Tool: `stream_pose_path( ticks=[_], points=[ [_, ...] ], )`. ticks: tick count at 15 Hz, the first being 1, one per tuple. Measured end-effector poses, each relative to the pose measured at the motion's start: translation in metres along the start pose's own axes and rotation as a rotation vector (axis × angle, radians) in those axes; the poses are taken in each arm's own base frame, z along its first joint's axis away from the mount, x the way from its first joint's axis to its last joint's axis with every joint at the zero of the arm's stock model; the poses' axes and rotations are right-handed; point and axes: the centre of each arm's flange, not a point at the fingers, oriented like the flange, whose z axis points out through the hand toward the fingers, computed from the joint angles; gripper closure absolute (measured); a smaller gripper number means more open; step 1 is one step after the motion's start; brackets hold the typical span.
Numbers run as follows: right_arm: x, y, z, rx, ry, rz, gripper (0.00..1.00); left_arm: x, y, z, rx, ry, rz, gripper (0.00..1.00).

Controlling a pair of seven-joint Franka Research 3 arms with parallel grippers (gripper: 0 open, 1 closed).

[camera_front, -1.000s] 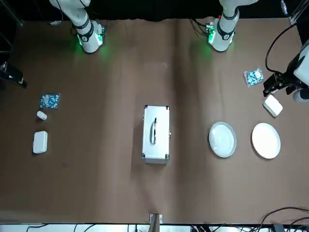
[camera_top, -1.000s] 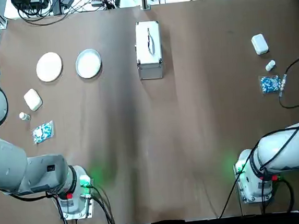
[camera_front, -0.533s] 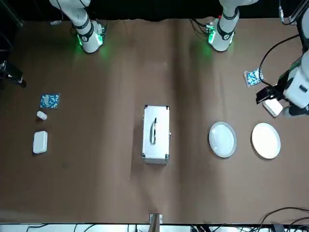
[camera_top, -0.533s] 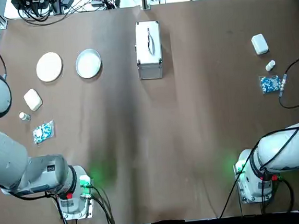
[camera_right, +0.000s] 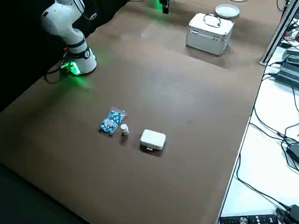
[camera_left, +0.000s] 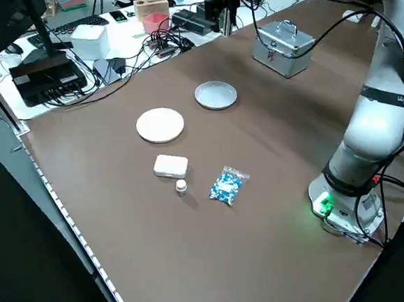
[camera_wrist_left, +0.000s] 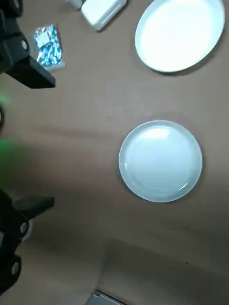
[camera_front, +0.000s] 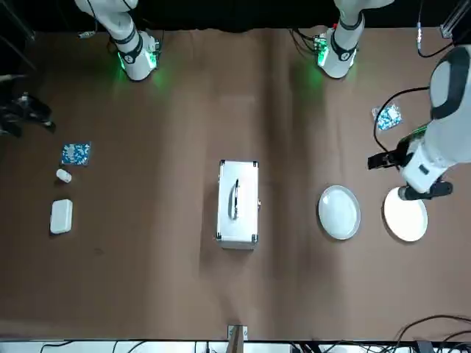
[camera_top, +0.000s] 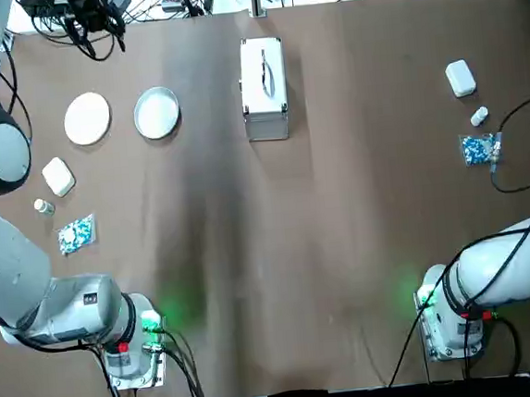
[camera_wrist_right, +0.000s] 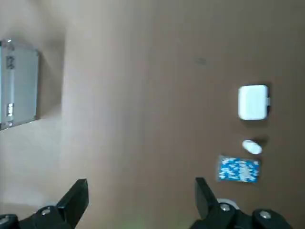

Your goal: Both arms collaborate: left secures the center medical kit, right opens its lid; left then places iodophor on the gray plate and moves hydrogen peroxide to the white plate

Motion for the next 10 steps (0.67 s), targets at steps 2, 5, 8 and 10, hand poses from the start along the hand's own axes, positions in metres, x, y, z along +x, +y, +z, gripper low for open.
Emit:
stream_pose_path(
  ticks=[2,5,8,10],
  points=[
    [0.011,-0.042,0.022,-0.003,-0.031,-0.021,0.01,0.002,0.004,0.023,-0.030,-0.018,-0.049,0.00],
    [0.035,-0.092,0.058,-0.003,-0.029,-0.080,0.01,0.002,0.015,0.054,-0.049,-0.027,-0.158,0.00],
    [0.049,-0.139,0.082,0.065,-0.003,-0.080,0.01,-0.005,0.047,0.079,-0.043,-0.037,-0.262,0.00],
    [0.056,-0.172,0.093,0.124,0.018,-0.060,0.01,-0.006,0.070,0.092,-0.042,-0.035,-0.334,0.00]
  ],
)
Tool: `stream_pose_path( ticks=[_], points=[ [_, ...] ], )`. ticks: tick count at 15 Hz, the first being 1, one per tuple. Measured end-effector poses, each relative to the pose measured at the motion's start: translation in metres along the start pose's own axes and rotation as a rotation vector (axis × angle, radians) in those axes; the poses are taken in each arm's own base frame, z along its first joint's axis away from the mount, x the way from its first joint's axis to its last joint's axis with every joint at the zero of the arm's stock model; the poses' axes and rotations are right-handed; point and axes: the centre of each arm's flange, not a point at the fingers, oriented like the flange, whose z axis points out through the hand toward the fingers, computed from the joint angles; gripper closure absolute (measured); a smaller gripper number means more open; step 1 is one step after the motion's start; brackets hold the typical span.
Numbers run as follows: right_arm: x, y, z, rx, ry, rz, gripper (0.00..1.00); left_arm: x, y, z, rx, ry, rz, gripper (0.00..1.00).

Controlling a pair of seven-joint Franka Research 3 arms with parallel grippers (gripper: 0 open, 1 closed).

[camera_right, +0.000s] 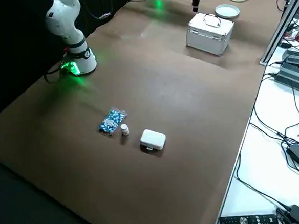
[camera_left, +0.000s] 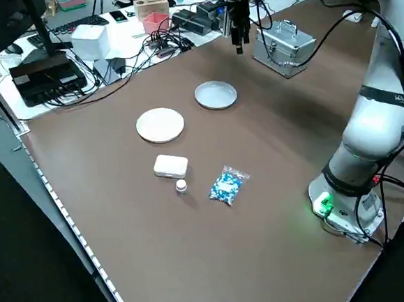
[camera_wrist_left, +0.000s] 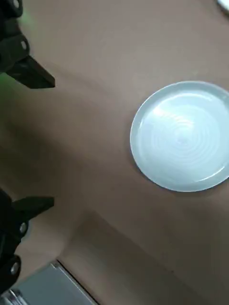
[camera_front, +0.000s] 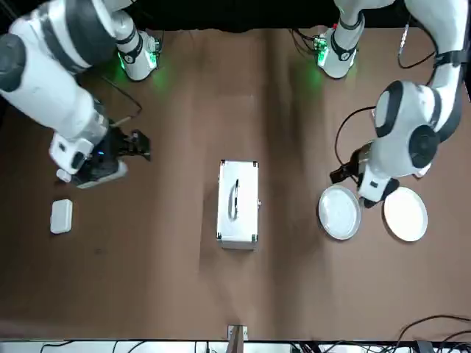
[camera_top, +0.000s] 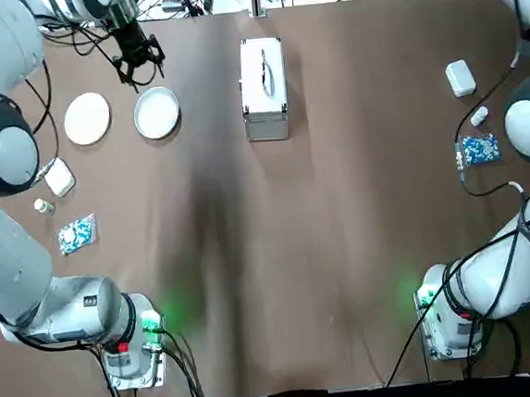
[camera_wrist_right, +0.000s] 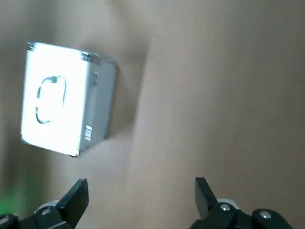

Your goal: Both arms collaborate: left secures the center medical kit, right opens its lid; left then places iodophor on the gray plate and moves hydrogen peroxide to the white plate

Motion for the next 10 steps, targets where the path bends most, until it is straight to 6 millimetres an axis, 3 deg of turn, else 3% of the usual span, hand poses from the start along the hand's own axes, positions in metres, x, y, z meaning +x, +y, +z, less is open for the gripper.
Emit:
stream_pose_path(
  ticks=[4,6,7,8,10],
  points=[
    [0.013,-0.072,0.040,0.057,0.069,0.070,0.01,-0.012,0.053,0.040,-0.046,0.011,-0.193,0.00],
    [0.020,-0.121,0.077,0.083,0.126,0.119,0.01,-0.019,0.090,0.073,-0.106,0.017,-0.356,0.00],
    [0.022,-0.133,0.088,0.091,0.142,0.130,0.01,-0.020,0.099,0.083,-0.124,0.018,-0.410,0.00],
    [0.022,-0.133,0.088,0.091,0.142,0.130,0.01,-0.020,0.099,0.083,-0.124,0.018,-0.410,0.00],
    [0.028,-0.151,0.112,0.109,0.186,0.132,0.01,-0.021,0.118,0.100,-0.178,0.027,-0.567,0.00]
  ],
)
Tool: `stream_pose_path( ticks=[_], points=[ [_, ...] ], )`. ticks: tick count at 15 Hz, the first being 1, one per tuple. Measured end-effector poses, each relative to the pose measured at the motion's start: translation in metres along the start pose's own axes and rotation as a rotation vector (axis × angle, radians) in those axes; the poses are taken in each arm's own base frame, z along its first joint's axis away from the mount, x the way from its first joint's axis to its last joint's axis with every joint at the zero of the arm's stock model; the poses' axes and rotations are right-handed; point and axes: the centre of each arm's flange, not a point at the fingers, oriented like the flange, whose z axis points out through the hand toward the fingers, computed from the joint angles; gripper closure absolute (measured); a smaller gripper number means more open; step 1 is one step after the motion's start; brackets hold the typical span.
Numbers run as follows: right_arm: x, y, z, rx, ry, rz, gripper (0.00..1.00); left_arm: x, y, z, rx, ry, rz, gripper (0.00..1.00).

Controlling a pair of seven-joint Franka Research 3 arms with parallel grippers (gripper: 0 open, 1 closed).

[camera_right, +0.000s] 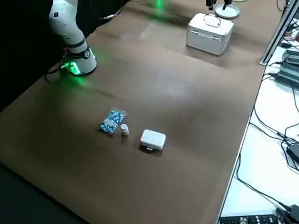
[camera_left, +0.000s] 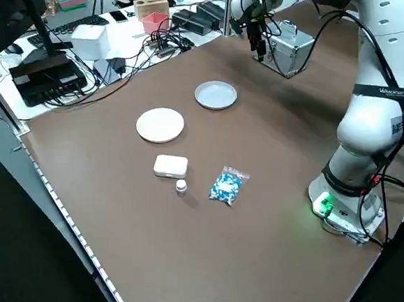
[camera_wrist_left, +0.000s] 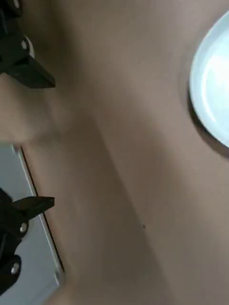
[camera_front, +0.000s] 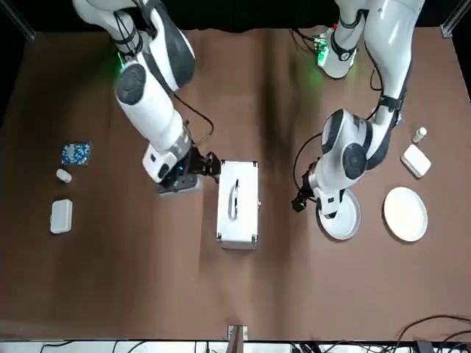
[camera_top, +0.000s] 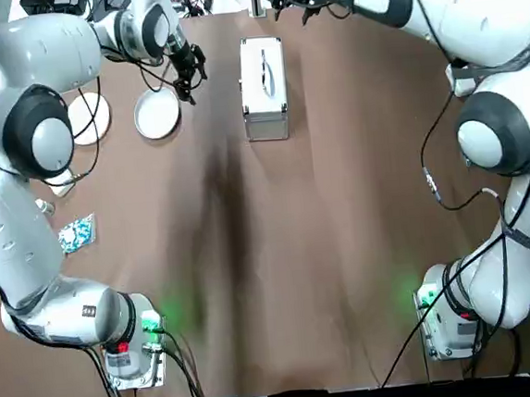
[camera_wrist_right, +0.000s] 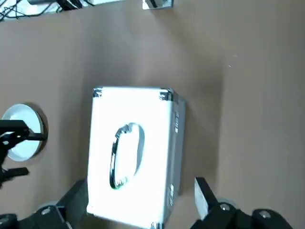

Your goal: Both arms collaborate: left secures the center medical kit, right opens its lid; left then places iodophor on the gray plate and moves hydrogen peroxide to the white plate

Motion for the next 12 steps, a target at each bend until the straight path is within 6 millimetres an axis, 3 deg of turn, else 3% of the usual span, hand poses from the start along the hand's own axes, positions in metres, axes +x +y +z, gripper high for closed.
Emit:
stream_pose_path(
  ticks=[6,8,12],
  points=[
    [-0.020,-0.036,0.077,0.016,0.024,-0.015,0.02,-0.021,0.033,0.027,-0.082,-0.026,-0.383,0.00],
    [-0.027,-0.042,0.095,0.011,0.014,-0.023,0.04,-0.016,0.043,0.035,-0.085,-0.039,-0.465,0.00],
    [-0.033,-0.046,0.109,0.006,0.005,-0.022,0.10,-0.022,0.066,0.056,-0.087,-0.067,-0.569,0.00]
  ],
)
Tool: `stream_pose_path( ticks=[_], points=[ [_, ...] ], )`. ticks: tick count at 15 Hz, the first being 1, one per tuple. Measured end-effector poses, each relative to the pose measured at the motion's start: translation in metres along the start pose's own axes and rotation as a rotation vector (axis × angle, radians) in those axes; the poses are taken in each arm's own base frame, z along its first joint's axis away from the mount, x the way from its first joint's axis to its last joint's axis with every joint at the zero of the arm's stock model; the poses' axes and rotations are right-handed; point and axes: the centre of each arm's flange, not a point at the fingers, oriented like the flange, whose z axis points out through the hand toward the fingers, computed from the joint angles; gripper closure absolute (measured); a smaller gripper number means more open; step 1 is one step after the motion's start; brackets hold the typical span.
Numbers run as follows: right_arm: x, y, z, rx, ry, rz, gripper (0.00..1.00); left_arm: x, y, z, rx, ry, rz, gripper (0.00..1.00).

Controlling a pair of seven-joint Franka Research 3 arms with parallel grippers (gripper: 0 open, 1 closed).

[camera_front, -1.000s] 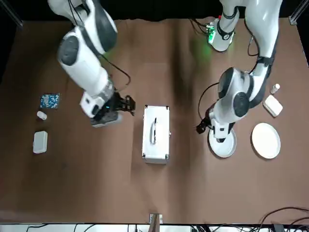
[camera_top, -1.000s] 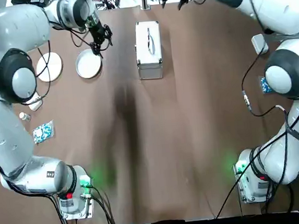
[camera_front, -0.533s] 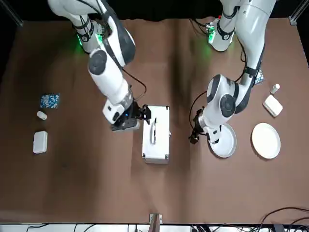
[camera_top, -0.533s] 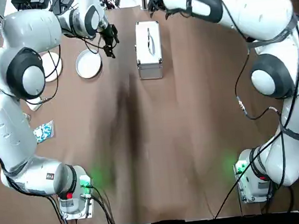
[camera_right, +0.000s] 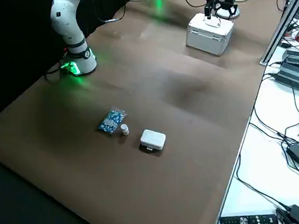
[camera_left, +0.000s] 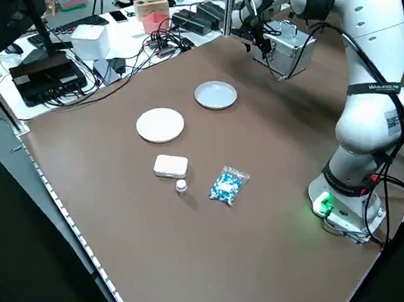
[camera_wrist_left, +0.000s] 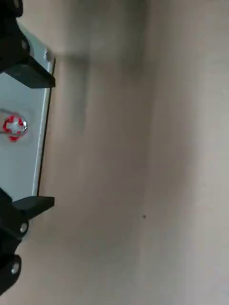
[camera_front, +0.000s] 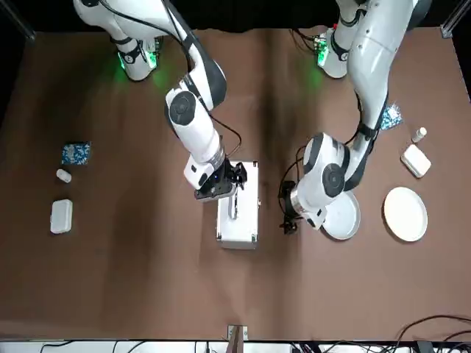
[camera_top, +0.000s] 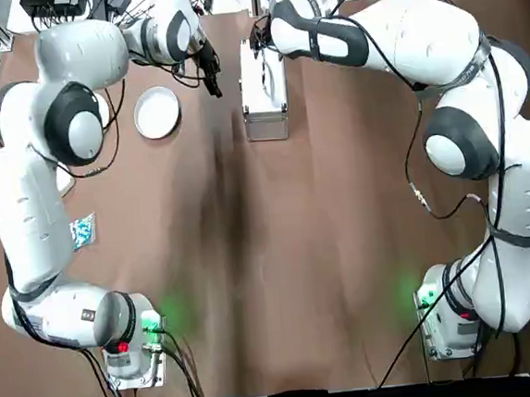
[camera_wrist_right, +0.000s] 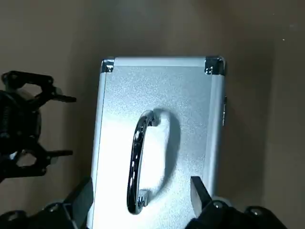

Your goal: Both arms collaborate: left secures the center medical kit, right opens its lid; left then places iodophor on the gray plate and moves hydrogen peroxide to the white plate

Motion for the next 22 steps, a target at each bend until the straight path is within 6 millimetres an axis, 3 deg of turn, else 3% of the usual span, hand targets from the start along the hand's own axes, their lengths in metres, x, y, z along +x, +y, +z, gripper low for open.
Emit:
stream_pose_path(
  ticks=[1,4,9,16,19,22],
  points=[
    [-0.001,-0.002,0.000,0.000,-0.002,-0.001,0.17,-0.007,-0.001,0.007,0.004,-0.004,-0.006,0.00],
    [-0.007,-0.009,0.001,0.003,-0.004,0.013,0.24,-0.028,-0.009,0.019,0.008,-0.010,0.004,0.00],
    [-0.009,-0.012,0.002,0.002,-0.007,0.064,0.34,-0.046,-0.018,0.022,0.011,-0.012,0.032,0.00],
    [-0.011,-0.011,0.009,-0.007,-0.021,0.066,0.37,-0.057,-0.026,0.026,0.021,-0.024,0.037,0.00],
    [-0.012,-0.008,0.016,-0.014,-0.027,0.068,0.39,-0.058,-0.026,0.026,0.022,-0.025,0.034,0.06],
    [-0.012,-0.007,0.019,-0.018,-0.030,0.068,0.39,-0.059,-0.027,0.026,0.027,-0.022,-0.002,0.33]
  ],
)
